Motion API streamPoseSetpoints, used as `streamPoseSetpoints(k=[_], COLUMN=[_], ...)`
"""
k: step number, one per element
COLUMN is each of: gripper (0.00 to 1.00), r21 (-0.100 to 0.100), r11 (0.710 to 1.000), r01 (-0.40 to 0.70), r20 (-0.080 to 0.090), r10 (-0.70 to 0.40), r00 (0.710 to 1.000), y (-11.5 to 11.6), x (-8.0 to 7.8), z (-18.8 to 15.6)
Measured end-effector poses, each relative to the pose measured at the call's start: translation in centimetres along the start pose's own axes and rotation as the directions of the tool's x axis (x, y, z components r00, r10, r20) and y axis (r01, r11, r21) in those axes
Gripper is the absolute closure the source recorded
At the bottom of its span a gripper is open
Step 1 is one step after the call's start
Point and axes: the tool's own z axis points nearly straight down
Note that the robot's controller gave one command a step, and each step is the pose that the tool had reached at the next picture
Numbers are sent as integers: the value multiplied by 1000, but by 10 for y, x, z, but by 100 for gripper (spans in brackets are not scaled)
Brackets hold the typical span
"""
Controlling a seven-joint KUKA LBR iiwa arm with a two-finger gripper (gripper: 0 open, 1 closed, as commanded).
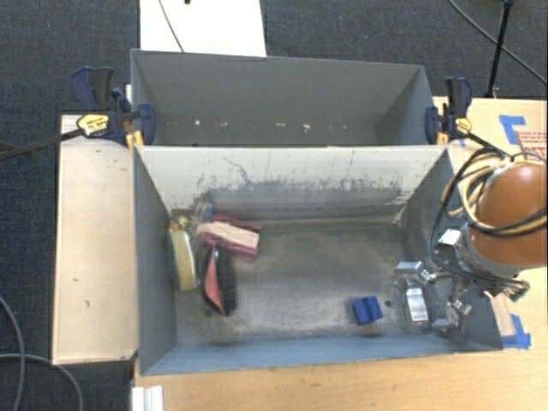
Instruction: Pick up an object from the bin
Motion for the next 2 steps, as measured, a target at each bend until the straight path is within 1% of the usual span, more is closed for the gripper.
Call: streamPoseSetpoints(k=[1, 2], gripper=[0, 0], r21=[-7, -8], r11=[970, 911], r01=[242, 413], r20=[4, 6], r10=[-242, -412], r00=[970, 911], y=[2, -1], x=[-6, -14], z=[-5, 29])
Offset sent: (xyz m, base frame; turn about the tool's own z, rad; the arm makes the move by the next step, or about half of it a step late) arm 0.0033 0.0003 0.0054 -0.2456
